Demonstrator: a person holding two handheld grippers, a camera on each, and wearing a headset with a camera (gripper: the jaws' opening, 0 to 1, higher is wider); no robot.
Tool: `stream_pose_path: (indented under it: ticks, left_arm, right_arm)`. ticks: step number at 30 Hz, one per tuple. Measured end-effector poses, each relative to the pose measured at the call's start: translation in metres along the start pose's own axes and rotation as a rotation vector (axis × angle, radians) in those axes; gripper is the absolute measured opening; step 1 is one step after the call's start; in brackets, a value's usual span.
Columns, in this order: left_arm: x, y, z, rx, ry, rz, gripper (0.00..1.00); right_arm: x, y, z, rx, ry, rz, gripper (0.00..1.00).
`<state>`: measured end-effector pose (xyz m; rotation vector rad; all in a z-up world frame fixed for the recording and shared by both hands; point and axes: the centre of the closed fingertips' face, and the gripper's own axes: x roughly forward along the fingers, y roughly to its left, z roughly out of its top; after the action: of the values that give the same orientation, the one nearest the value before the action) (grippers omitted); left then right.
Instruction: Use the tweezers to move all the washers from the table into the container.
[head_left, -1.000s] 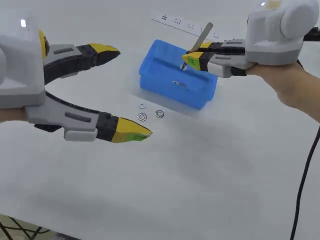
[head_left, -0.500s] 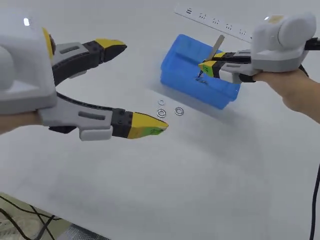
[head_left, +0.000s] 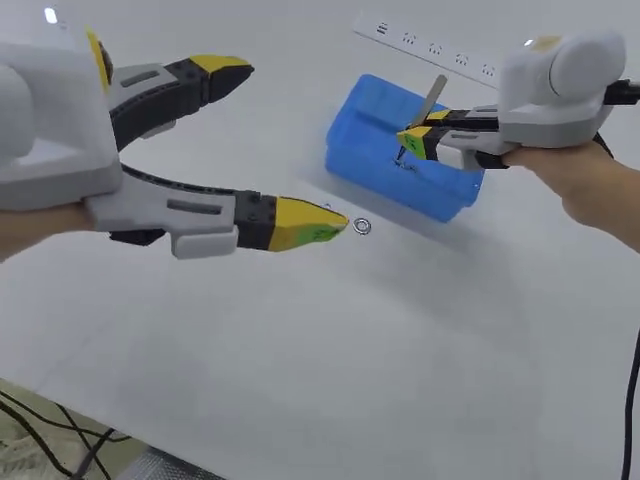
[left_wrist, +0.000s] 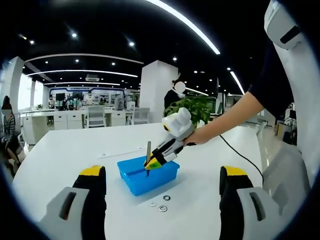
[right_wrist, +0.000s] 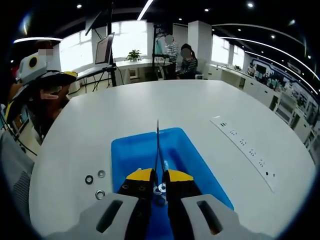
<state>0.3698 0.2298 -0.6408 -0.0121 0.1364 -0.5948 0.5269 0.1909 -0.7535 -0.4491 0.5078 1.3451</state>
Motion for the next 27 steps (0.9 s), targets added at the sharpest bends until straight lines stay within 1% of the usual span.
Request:
stream_pose_path:
  ticks: [4,6,7,8,9,12,13,15,16,17,18,19,20,21,22,25,27]
  left_arm:
    - [0.001,0.003,0.001,0.002,0.0,0.004,1.0]
    - [0.002,0.003,-0.003,0.017,0.019,-0.005,1.0]
    - [0.004,0.006,-0.005,0.03,0.033,-0.003,0.99]
    - [0.006,0.009,-0.005,0.032,0.034,0.0,0.99]
    - [0.009,0.015,-0.004,0.025,0.032,0.003,0.99]
    - [0.021,0.024,0.002,0.008,0.013,-0.009,0.97]
    - [0.028,0.027,0.004,0.003,0.009,-0.021,0.97]
    - [0.039,0.031,0.002,0.018,0.029,-0.036,0.96]
    - [0.048,0.036,0.001,0.034,0.043,-0.039,0.95]
    - [0.054,0.038,0.001,0.029,0.046,-0.046,0.93]
    - [0.063,0.039,0.003,0.014,0.042,-0.062,0.91]
    - [0.07,0.04,0.005,0.006,0.035,-0.074,0.9]
    - [0.081,0.042,0.008,0.004,0.029,-0.092,0.88]
    - [0.084,0.041,0.008,0.005,0.03,-0.099,0.86]
    - [0.093,0.04,0.009,0.014,0.038,-0.122,0.85]
    - [0.112,0.037,0.009,0.032,0.052,-0.173,0.77]
    - [0.125,0.037,0.003,0.052,0.088,-0.197,0.74]
  right_arm:
    - [-0.004,0.0,0.003,-0.006,-0.007,-0.004,0.1]
    - [-0.007,0.001,0.005,-0.011,-0.009,-0.004,0.1]
    - [-0.008,0.002,0.005,-0.019,-0.007,-0.006,0.1]
    - [-0.01,0.003,0.007,-0.035,-0.006,-0.006,0.1]
    - [-0.012,0.005,0.008,-0.046,-0.006,-0.003,0.1]
    - [-0.018,0.01,0.013,-0.068,-0.01,0.006,0.1]
    - [-0.021,0.011,0.014,-0.085,-0.011,0.009,0.1]
    - [-0.023,0.012,0.016,-0.098,-0.011,0.008,0.1]
    - [-0.024,0.012,0.016,-0.1,-0.01,0.008,0.1]
    - [-0.025,0.012,0.016,-0.103,-0.009,0.009,0.1]
    - [-0.025,0.011,0.016,-0.105,-0.008,0.007,0.1]
    - [-0.026,0.01,0.016,-0.106,-0.006,0.005,0.1]
    - [-0.027,0.01,0.016,-0.106,-0.006,0.004,0.1]
    - [-0.027,0.01,0.016,-0.106,-0.007,0.003,0.1]
    - [-0.028,0.01,0.016,-0.106,-0.006,0.003,0.1]
    - [-0.028,0.011,0.013,-0.114,0.003,0.011,0.1]
    - [-0.028,0.012,0.011,-0.115,0.007,0.015,0.1]
